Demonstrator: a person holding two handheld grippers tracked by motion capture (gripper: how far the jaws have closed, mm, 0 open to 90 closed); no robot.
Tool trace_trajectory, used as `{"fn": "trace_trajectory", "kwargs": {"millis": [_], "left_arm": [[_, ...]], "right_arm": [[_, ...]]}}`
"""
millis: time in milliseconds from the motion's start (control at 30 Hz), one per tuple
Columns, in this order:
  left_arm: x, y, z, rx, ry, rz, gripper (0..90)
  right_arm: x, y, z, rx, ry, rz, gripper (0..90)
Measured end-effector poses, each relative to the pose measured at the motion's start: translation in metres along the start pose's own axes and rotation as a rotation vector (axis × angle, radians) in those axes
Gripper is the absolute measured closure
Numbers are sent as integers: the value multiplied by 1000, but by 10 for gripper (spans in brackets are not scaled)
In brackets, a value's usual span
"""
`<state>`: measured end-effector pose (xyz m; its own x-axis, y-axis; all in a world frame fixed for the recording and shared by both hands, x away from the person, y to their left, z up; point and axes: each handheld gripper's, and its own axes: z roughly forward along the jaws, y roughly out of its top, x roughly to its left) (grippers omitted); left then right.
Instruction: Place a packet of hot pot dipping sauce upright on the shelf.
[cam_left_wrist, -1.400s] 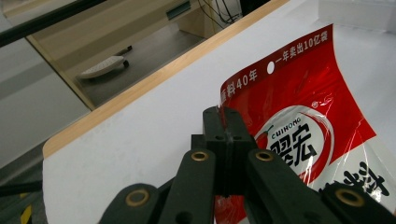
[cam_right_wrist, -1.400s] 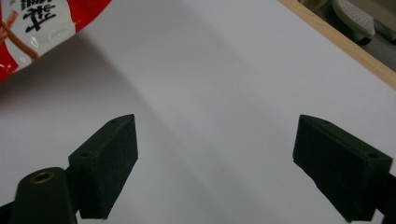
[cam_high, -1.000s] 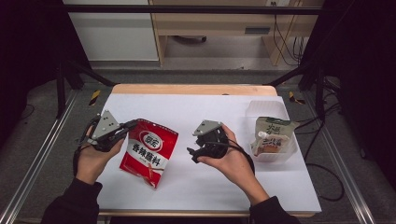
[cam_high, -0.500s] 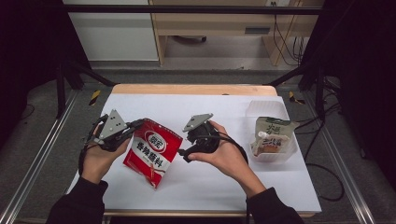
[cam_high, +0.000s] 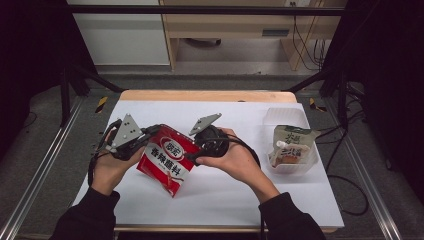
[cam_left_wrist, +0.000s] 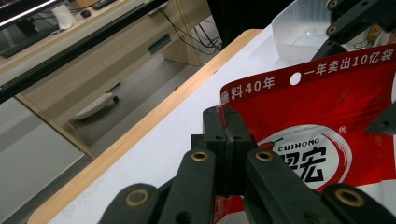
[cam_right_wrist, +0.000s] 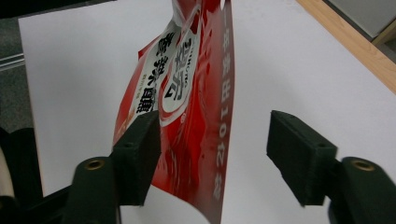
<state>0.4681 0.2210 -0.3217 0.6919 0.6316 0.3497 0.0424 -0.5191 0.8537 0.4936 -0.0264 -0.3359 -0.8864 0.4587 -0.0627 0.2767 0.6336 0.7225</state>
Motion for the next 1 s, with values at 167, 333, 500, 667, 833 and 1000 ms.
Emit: {"fn": "trace_trajectory", "kwargs": {"millis": [167,333,500,667,833,1000], "left_arm": [[-2,3,1,-2,-6,6,900],[-2,2,0,3,-13,5,900],[0,-2,0,8,-37,-14,900],[4,-7,1,13,-53,-31,900],[10,-17,4,23,-44,-64,751],[11,-29,7,25,-39,-102,471]], "right_arm": [[-1,2,5,14,35,0,536],[-1,3,12,56,42,9,734],[-4,3,15,63,39,14,892],[-4,5,18,72,23,4,899],[-5,6,21,72,20,-3,900],[-7,7,23,81,-1,-9,900]]}}
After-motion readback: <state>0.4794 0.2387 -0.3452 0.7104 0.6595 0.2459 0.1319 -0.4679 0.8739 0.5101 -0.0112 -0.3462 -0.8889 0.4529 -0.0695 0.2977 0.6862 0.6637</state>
